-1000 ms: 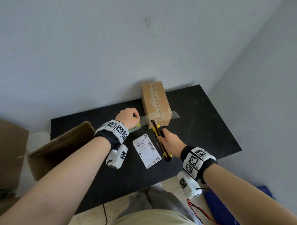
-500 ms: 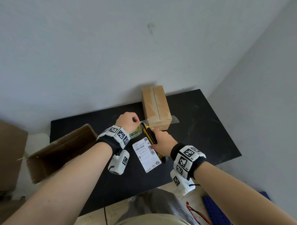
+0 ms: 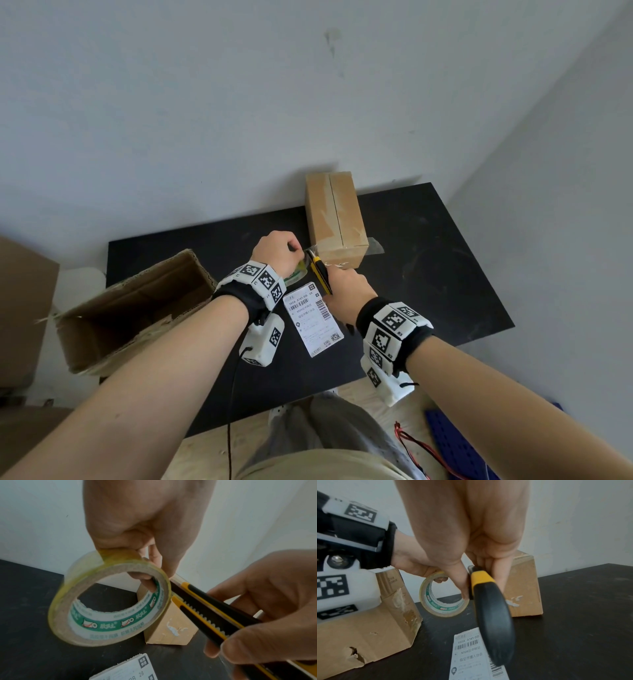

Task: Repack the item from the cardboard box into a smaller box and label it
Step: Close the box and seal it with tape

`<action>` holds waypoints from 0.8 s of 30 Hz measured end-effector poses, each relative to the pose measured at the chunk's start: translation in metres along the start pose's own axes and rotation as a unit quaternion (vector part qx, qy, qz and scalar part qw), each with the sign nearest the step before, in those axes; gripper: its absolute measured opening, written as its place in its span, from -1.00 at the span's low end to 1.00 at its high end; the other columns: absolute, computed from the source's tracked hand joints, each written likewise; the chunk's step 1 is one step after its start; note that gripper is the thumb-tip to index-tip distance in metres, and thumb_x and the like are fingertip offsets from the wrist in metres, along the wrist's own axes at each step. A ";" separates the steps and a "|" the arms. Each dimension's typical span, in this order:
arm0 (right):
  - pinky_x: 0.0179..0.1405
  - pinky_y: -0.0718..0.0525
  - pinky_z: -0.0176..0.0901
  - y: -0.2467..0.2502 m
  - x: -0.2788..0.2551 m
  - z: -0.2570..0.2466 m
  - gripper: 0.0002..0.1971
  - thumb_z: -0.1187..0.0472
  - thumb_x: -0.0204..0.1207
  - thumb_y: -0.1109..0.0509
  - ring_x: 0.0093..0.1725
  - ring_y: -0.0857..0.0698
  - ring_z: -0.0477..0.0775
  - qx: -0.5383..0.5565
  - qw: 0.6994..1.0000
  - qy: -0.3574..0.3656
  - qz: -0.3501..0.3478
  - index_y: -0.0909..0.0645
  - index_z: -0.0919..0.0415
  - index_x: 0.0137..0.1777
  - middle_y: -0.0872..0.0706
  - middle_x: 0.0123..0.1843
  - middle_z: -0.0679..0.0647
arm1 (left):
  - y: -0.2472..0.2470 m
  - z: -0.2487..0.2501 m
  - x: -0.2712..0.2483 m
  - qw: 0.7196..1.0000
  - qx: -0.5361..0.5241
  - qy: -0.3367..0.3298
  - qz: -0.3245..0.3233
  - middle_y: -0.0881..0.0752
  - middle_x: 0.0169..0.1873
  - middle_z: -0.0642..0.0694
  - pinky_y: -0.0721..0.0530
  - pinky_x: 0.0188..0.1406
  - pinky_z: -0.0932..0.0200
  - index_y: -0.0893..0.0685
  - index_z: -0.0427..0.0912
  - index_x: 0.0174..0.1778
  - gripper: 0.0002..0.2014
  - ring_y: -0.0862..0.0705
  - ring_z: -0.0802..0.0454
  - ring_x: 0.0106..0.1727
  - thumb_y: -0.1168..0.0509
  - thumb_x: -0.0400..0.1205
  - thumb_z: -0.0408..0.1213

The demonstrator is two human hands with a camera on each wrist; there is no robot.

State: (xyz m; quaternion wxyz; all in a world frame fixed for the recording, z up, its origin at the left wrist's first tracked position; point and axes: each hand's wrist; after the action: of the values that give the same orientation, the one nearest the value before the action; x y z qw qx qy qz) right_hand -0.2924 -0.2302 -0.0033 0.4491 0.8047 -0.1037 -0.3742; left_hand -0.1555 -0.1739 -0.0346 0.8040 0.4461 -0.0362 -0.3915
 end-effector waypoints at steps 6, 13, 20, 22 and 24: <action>-0.05 -0.62 -0.05 0.006 -0.007 -0.005 -0.74 0.40 0.54 -0.30 0.10 -0.67 0.25 -0.117 0.993 0.026 -0.009 -0.50 0.34 0.22 -0.62 0.13 0.21 | -0.006 0.004 -0.004 1.000 0.005 -0.014 0.004 -0.76 -0.28 0.00 -0.65 -0.17 0.10 -0.73 -0.03 -0.27 -0.91 -0.70 0.00 -0.16 -0.36 0.53 -0.24; -0.04 -0.63 -0.06 0.012 -0.014 -0.007 -0.66 0.40 0.55 -0.29 0.14 -0.67 0.24 -0.181 0.983 0.040 -0.015 -0.44 0.35 0.33 -0.61 0.18 0.20 | -0.011 0.006 -0.013 0.999 0.035 -0.008 0.015 -0.73 -0.27 -0.03 -0.55 -0.30 0.12 -0.71 -0.05 -0.23 -0.90 -0.66 -0.04 -0.21 -0.31 0.58 -0.24; -0.08 -0.58 -0.06 0.011 -0.020 0.012 -0.68 0.40 0.56 -0.26 0.16 -0.66 0.25 -0.192 0.979 0.036 -0.053 -0.46 0.32 0.31 -0.65 0.18 0.20 | -0.014 0.004 -0.018 0.998 0.057 -0.002 0.032 -0.67 -0.23 -0.03 -0.45 -0.34 0.12 -0.70 -0.06 -0.14 -0.89 -0.58 -0.04 -0.23 -0.26 0.62 -0.24; -0.10 -0.58 -0.05 0.004 -0.021 0.024 -0.66 0.37 0.55 -0.27 0.15 -0.66 0.26 -0.168 0.983 0.020 -0.065 -0.43 0.30 0.33 -0.64 0.18 0.21 | -0.012 0.001 -0.017 0.998 0.058 -0.002 0.036 -0.68 -0.20 -0.03 -0.45 -0.33 0.12 -0.69 -0.05 -0.11 -0.88 -0.57 -0.04 -0.21 -0.24 0.63 -0.24; -0.07 -0.62 -0.01 -0.007 -0.017 0.038 -0.60 0.33 0.55 -0.31 0.13 -0.67 0.27 -0.124 0.990 0.002 -0.071 -0.36 0.29 0.36 -0.64 0.17 0.24 | -0.011 -0.002 -0.016 0.999 0.041 -0.005 0.031 -0.73 -0.14 -0.04 -0.49 -0.30 0.11 -0.68 -0.03 -0.11 -0.88 -0.64 -0.07 -0.14 -0.23 0.63 -0.23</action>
State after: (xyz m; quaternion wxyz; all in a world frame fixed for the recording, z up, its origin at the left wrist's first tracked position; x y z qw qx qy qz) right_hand -0.3316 -0.2420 -0.0126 0.5183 0.7487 0.0017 -0.4132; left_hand -0.1722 -0.1646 -0.0392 0.7965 0.4757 -0.0701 -0.3666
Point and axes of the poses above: each hand's wrist, its own x-axis towards the middle knuckle, its own y-axis out of the back of the hand, z = x × y
